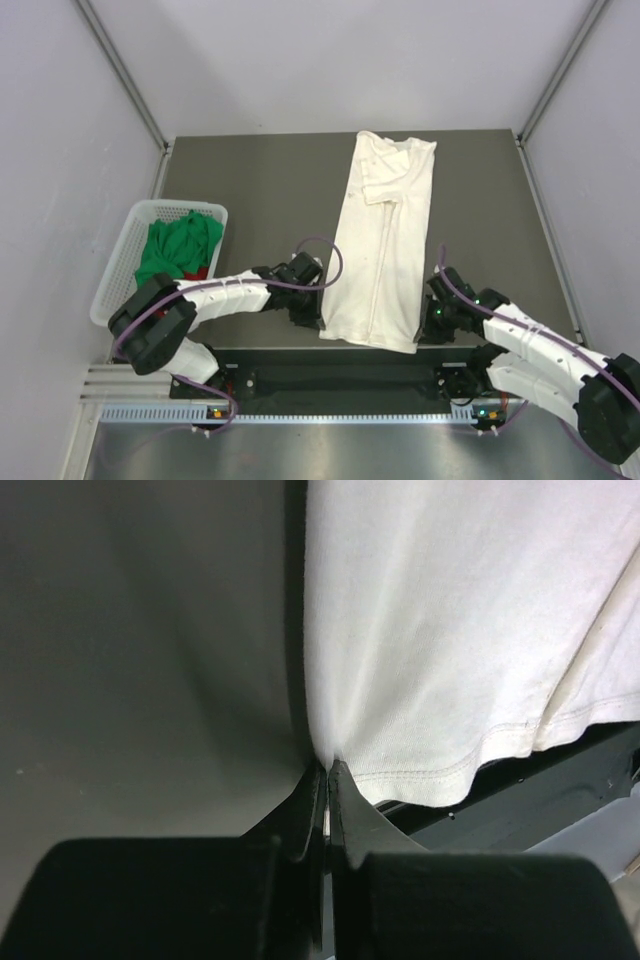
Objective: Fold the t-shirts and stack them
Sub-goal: Fold the tshirt
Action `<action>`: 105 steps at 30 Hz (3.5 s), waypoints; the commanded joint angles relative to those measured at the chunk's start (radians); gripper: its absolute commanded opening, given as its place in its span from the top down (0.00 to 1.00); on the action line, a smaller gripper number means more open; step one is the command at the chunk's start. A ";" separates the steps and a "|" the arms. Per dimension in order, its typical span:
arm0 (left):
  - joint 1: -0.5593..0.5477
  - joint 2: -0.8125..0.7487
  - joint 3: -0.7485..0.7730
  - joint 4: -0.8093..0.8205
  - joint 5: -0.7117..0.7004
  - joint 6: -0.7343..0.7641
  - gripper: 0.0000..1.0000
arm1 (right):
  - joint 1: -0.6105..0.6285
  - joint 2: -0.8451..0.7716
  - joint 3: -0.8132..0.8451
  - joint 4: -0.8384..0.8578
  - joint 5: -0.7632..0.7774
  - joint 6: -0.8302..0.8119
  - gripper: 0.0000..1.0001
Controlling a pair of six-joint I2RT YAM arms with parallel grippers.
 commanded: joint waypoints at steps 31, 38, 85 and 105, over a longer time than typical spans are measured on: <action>-0.212 -0.140 0.091 -0.261 -0.291 -0.113 0.60 | 0.073 -0.225 -0.026 -0.134 0.036 0.147 0.62; -0.212 -0.126 -0.006 -0.083 -0.157 -0.131 0.58 | 0.080 -0.245 -0.037 -0.145 0.045 0.161 0.60; -0.211 -0.166 -0.032 -0.017 -0.133 -0.165 1.00 | 0.143 -0.459 -0.078 -0.110 0.064 0.258 1.00; 0.004 0.041 0.202 -0.099 -0.039 -0.019 1.00 | 0.119 -0.055 0.187 -0.001 0.206 -0.001 1.00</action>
